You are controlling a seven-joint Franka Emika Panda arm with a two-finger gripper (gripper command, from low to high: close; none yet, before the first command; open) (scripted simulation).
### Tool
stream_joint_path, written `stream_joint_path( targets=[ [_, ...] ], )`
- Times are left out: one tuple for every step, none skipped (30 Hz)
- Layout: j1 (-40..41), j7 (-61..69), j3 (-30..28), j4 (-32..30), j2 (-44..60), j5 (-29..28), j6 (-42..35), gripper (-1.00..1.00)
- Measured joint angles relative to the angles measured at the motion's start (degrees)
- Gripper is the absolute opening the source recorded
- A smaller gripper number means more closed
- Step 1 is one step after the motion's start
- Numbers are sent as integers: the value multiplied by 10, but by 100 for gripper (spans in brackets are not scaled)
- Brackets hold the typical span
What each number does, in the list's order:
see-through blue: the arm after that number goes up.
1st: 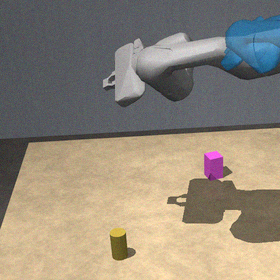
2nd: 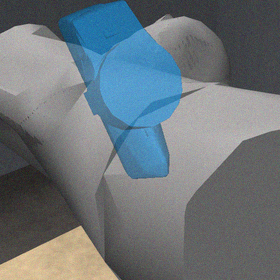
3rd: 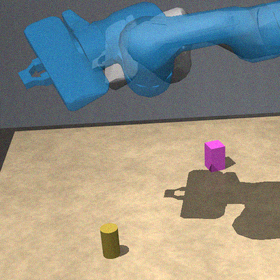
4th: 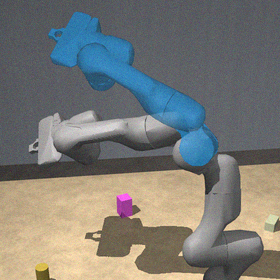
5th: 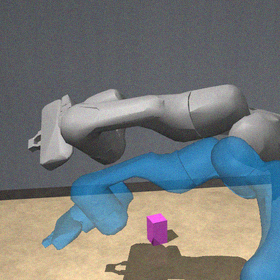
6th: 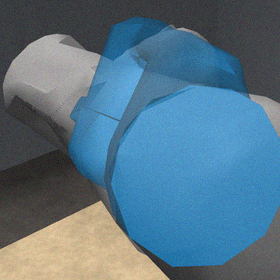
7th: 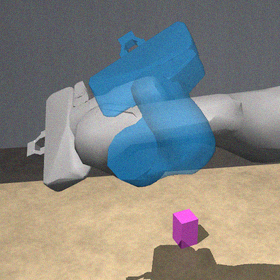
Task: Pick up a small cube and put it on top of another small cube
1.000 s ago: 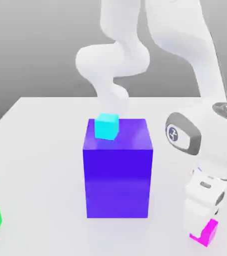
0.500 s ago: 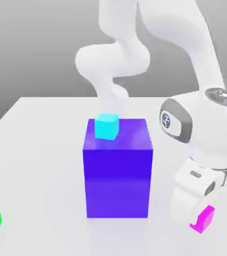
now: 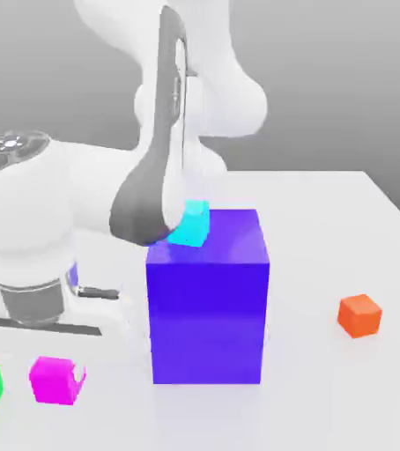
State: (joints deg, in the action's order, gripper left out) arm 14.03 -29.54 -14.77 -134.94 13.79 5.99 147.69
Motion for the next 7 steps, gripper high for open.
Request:
stream_joint_path(
  targets=[
    [20, 5, -9, 8, 13, 14, 5, -100],
    [42, 13, -12, 17, 36, 34, 18, -100],
    [57, 21, -10, 23, 59, 50, 34, -100],
    [67, 28, -4, 27, 77, 62, 48, 100],
    [67, 28, -4, 27, 77, 62, 48, 100],
    [67, 28, -4, 27, 77, 62, 48, 100],
    [67, 28, -4, 27, 77, 62, 48, 100]
  ],
)
